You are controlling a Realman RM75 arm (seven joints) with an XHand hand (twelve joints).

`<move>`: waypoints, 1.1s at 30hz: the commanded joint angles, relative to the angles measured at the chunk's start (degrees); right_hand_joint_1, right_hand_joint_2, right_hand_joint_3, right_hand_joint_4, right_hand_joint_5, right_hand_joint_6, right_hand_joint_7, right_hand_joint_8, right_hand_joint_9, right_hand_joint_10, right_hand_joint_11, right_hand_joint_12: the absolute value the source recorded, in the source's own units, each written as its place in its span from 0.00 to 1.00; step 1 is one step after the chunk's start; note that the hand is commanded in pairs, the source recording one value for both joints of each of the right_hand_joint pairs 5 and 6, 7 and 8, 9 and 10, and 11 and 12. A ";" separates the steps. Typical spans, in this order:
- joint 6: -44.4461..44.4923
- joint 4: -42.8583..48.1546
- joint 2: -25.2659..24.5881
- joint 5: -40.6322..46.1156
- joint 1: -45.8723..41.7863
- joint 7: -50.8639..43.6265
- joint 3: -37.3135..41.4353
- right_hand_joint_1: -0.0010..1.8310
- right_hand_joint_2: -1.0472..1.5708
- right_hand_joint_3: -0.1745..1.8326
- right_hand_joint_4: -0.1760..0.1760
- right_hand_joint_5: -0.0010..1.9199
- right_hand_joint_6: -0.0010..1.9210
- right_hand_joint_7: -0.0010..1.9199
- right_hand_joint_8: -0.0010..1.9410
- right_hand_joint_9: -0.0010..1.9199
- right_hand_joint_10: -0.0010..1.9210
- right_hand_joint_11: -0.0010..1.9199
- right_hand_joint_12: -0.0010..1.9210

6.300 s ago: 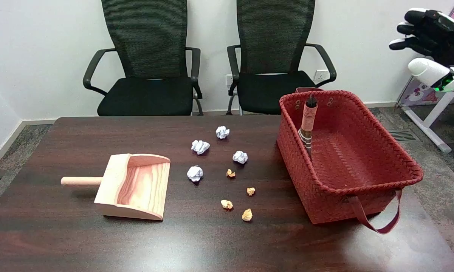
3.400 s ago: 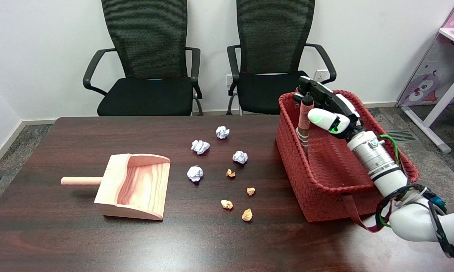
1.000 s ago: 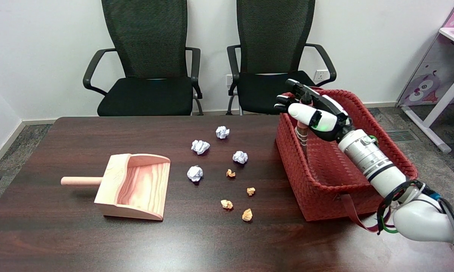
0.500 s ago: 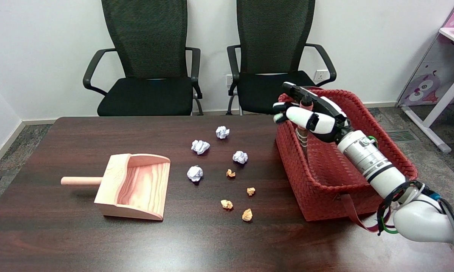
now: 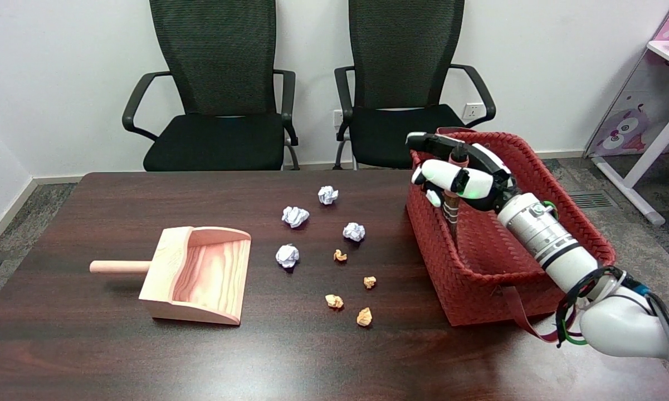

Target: Pick up the broom by its handle.

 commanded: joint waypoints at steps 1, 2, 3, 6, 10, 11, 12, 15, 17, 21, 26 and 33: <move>0.46 0.62 -0.19 -0.07 0.08 -0.35 -0.13 0.59 0.56 0.55 0.00 0.48 0.48 0.48 0.48 0.56 0.56 0.79 0.79; 0.46 0.62 -0.19 -0.07 0.09 -0.35 -0.13 0.58 0.56 0.54 0.44 0.56 0.56 0.56 0.55 0.57 0.56 0.79 0.79; 0.46 0.62 -0.19 -0.07 0.09 -0.35 -0.13 0.58 0.57 0.53 0.95 0.61 0.61 0.61 0.61 0.57 0.57 0.79 0.79; 0.46 0.70 -0.19 -0.07 0.09 -0.35 -0.13 0.57 0.60 0.52 1.00 0.75 0.75 0.75 0.74 0.61 0.61 0.80 0.80; 0.46 0.80 -0.19 0.10 0.18 -0.35 -0.13 0.55 0.64 0.50 1.00 0.78 0.78 0.78 0.77 0.69 0.69 0.80 0.80; 0.46 0.81 -0.19 0.12 0.18 -0.35 -0.13 0.55 0.64 0.49 1.00 0.78 0.78 0.78 0.77 0.71 0.71 0.80 0.80; 0.48 0.90 -0.19 0.19 0.19 -0.35 -0.13 0.54 0.65 0.49 1.00 0.79 0.79 0.79 0.78 0.74 0.74 0.80 0.80; 0.55 1.08 -0.19 0.19 0.37 -0.35 -0.04 0.53 0.68 0.48 1.00 0.83 0.83 0.83 0.82 0.79 0.79 0.80 0.80; 0.54 1.15 -0.19 0.19 0.52 -0.35 -0.03 0.52 0.69 0.47 1.00 0.85 0.85 0.85 0.84 0.82 0.82 0.81 0.81; 0.55 1.13 -0.19 0.16 0.53 -0.35 0.25 0.52 0.70 0.48 1.00 0.91 0.91 0.91 0.90 0.83 0.83 0.81 0.81; 0.81 0.22 -0.19 0.01 0.53 -0.58 0.74 0.51 0.74 0.48 1.00 1.00 1.00 1.00 0.99 0.92 0.92 0.86 0.86; 3.26 -1.48 -0.19 4.98 0.53 -8.01 1.01 0.50 1.00 0.48 1.00 1.00 1.00 1.00 0.99 1.00 1.00 1.00 1.00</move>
